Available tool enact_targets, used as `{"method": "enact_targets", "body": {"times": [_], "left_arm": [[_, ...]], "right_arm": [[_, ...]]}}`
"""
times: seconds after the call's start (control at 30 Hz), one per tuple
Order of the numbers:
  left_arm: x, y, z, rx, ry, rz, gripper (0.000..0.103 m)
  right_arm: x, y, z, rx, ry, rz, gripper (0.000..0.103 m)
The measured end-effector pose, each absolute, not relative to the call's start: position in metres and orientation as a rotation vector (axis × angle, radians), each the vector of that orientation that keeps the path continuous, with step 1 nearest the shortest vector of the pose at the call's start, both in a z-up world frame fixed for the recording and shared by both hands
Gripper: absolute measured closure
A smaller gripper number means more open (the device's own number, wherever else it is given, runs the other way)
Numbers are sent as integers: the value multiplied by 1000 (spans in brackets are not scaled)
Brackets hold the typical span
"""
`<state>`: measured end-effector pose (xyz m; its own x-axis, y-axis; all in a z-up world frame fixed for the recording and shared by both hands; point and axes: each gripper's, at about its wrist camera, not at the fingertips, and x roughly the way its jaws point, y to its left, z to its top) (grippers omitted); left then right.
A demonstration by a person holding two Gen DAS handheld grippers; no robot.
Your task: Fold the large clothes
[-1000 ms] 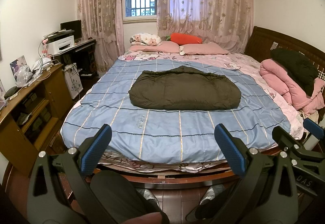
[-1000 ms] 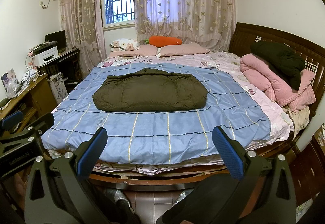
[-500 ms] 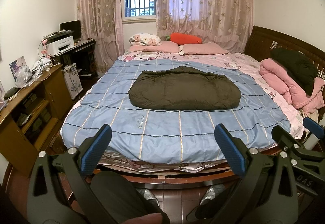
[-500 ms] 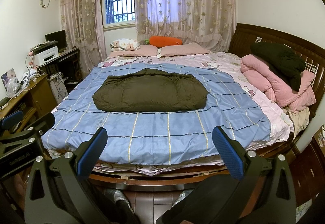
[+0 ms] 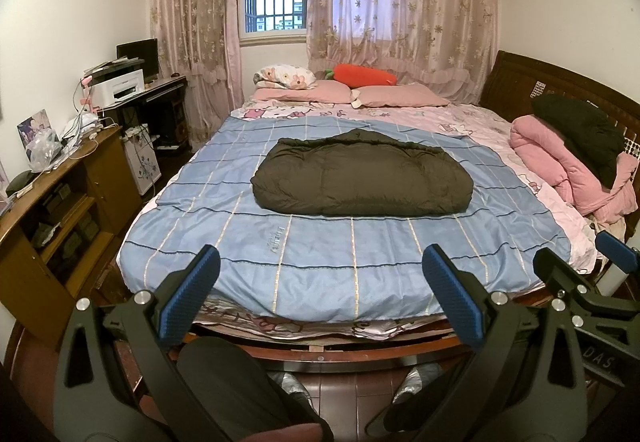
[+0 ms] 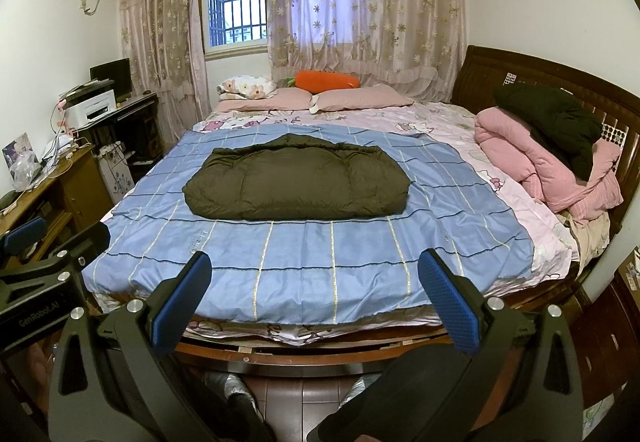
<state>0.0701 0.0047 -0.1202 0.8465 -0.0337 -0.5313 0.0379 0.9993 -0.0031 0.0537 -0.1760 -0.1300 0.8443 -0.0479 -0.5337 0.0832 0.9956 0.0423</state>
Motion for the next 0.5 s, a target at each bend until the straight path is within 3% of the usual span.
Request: {"method": "enact_targets", "body": {"times": [0.5], "left_arm": [[68,1,-121,7,564,-45,2]], "right_arm": [[53,-176,-130,64,564,-68,1]]}}
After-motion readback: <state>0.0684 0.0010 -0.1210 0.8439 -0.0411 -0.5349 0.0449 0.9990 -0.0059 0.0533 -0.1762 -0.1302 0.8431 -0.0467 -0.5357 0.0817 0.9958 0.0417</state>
